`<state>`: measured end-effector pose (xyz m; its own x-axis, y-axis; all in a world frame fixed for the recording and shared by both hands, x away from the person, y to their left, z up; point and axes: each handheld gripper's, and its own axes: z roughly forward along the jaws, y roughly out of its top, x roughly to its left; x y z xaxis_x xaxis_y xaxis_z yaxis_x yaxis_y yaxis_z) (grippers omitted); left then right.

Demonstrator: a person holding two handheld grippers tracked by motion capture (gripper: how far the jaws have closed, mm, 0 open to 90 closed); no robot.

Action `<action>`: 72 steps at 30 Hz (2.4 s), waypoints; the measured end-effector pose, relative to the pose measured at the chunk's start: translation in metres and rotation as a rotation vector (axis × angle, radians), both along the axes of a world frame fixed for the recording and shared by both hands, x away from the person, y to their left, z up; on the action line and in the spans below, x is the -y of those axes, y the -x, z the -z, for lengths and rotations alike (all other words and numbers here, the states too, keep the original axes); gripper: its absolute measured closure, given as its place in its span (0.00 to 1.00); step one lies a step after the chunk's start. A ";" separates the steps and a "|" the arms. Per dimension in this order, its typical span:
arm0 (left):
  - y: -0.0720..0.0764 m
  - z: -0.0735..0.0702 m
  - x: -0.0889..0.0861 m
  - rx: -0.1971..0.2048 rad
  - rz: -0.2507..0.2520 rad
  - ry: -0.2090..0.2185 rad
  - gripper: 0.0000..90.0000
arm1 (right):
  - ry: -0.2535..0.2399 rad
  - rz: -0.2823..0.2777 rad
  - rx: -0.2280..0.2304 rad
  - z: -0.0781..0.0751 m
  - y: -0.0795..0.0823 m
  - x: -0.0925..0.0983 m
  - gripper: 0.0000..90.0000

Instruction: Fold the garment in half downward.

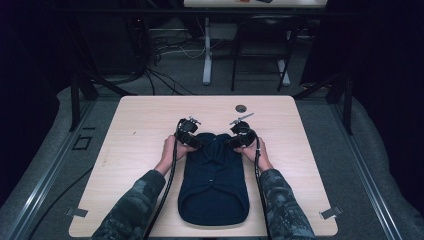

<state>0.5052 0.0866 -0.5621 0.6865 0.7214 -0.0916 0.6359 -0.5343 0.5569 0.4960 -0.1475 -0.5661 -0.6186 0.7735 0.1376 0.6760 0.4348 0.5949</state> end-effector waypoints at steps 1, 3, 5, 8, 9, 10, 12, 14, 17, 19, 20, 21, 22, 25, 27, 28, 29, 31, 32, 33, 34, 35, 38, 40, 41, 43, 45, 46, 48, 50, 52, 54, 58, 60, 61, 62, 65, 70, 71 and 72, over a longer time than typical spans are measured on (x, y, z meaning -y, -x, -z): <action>0.000 0.000 0.000 -0.002 0.000 0.003 0.51 | 0.000 0.000 0.000 0.000 0.000 0.000 0.70; 0.001 0.000 0.001 -0.003 0.003 0.005 0.54 | 0.007 -0.006 -0.002 0.000 0.000 -0.001 0.72; 0.001 -0.001 0.002 -0.005 0.014 0.004 0.60 | 0.015 -0.001 -0.018 -0.002 0.000 -0.002 0.74; 0.002 -0.001 0.003 -0.011 0.021 0.010 0.65 | 0.014 -0.001 -0.013 -0.001 0.001 -0.003 0.76; 0.003 -0.001 0.003 -0.010 0.025 0.012 0.71 | 0.011 -0.001 -0.017 -0.001 0.001 -0.003 0.77; 0.003 -0.001 0.003 -0.009 0.026 0.016 0.73 | 0.009 0.002 -0.018 -0.001 0.002 -0.003 0.77; 0.004 -0.001 0.003 -0.007 0.030 0.023 0.75 | 0.011 0.003 -0.018 -0.001 0.002 -0.003 0.78; 0.005 0.000 0.003 -0.001 0.034 0.023 0.77 | 0.011 0.003 -0.006 -0.001 0.003 -0.004 0.79; 0.008 -0.001 0.005 0.016 0.044 0.010 0.79 | 0.033 0.003 0.034 -0.001 0.008 -0.006 0.81; 0.010 -0.001 0.006 0.037 0.054 -0.004 0.80 | 0.053 0.000 0.064 -0.001 0.011 -0.009 0.82; 0.011 -0.001 0.007 0.043 0.058 -0.009 0.81 | 0.060 -0.006 0.076 -0.001 0.013 -0.011 0.82; 0.011 -0.001 0.007 0.043 0.058 -0.009 0.82 | 0.059 -0.005 0.078 -0.001 0.014 -0.011 0.83; 0.012 -0.001 0.007 0.053 0.059 -0.014 0.82 | 0.059 -0.005 0.078 -0.001 0.014 -0.011 0.83; 0.015 -0.002 0.010 0.074 0.064 -0.032 0.83 | 0.038 -0.007 0.090 0.001 0.015 -0.006 0.83; 0.015 -0.002 0.010 0.077 0.070 -0.038 0.83 | 0.062 -0.021 0.102 0.000 0.016 -0.008 0.83; 0.016 -0.003 0.011 0.082 0.074 -0.042 0.83 | 0.075 -0.021 0.110 0.000 0.017 -0.009 0.83; 0.016 -0.003 0.011 0.088 0.077 -0.049 0.83 | 0.091 -0.029 0.123 -0.001 0.018 -0.010 0.83; 0.017 -0.004 0.012 0.097 0.084 -0.055 0.83 | 0.119 -0.038 0.135 -0.003 0.020 -0.012 0.83; 0.018 -0.005 0.013 0.107 0.082 -0.060 0.84 | 0.140 -0.045 0.144 -0.004 0.020 -0.013 0.83; 0.018 -0.005 0.013 0.107 0.082 -0.060 0.84 | 0.147 -0.047 0.155 -0.005 0.021 -0.013 0.83; 0.019 -0.006 0.013 0.115 0.086 -0.067 0.84 | 0.148 -0.043 0.168 -0.005 0.023 -0.014 0.83; 0.020 -0.007 0.014 0.130 0.086 -0.072 0.84 | 0.160 -0.055 0.174 -0.007 0.024 -0.014 0.83; 0.023 -0.011 0.015 0.160 0.098 -0.074 0.84 | 0.158 -0.058 0.210 -0.010 0.028 -0.012 0.83; 0.026 -0.015 0.016 0.184 0.103 -0.075 0.84 | 0.162 -0.062 0.218 -0.012 0.029 -0.011 0.83; 0.027 -0.017 0.016 0.196 0.106 -0.074 0.84 | 0.161 -0.064 0.232 -0.014 0.030 -0.010 0.83; 0.029 -0.022 0.017 0.221 0.112 -0.078 0.84 | 0.169 -0.067 0.265 -0.019 0.034 -0.009 0.82; 0.033 -0.028 0.018 0.265 0.119 -0.091 0.84 | 0.185 -0.068 0.307 -0.026 0.037 -0.009 0.82; 0.033 -0.028 0.018 0.265 0.119 -0.091 0.84 | 0.188 -0.066 0.326 -0.028 0.038 -0.009 0.82; 0.035 -0.032 0.019 0.291 0.123 -0.095 0.83 | 0.199 -0.070 0.343 -0.031 0.040 -0.010 0.82; 0.036 -0.037 0.018 0.316 0.124 -0.101 0.83 | 0.199 -0.065 0.392 -0.037 0.043 -0.011 0.82; 0.038 -0.039 0.018 0.331 0.118 -0.094 0.83 | 0.207 -0.065 0.410 -0.040 0.044 -0.011 0.82; 0.039 -0.043 0.016 0.347 0.113 -0.083 0.83 | 0.206 -0.064 0.437 -0.043 0.046 -0.011 0.82; 0.043 -0.049 0.015 0.374 0.114 -0.068 0.84 | 0.205 -0.056 0.477 -0.047 0.049 -0.012 0.82; 0.046 -0.053 0.014 0.395 0.124 -0.060 0.84 | 0.201 -0.056 0.487 -0.048 0.050 -0.012 0.82; 0.047 -0.055 0.014 0.406 0.129 -0.065 0.84 | 0.201 -0.056 0.491 -0.049 0.050 -0.012 0.82; 0.049 -0.058 0.014 0.419 0.137 -0.061 0.84 | 0.193 -0.057 0.522 -0.052 0.053 -0.012 0.82; 0.052 -0.064 0.014 0.448 0.150 -0.063 0.84 | 0.185 -0.054 0.534 -0.055 0.054 -0.012 0.82; 0.054 -0.074 0.013 0.495 0.151 -0.060 0.84 | 0.196 -0.054 0.611 -0.065 0.059 -0.013 0.82; 0.054 -0.074 0.013 0.495 0.151 -0.060 0.84 | 0.201 -0.053 0.625 -0.066 0.060 -0.013 0.82; 0.054 -0.075 0.013 0.500 0.152 -0.057 0.84 | 0.201 -0.053 0.625 -0.066 0.060 -0.013 0.82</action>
<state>0.4514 0.0737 -0.4872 0.7339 0.6042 0.3104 0.2128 -0.6384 0.7397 0.4359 -0.1346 -0.4996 -0.5733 0.7131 -0.4036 0.2043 0.6014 0.7724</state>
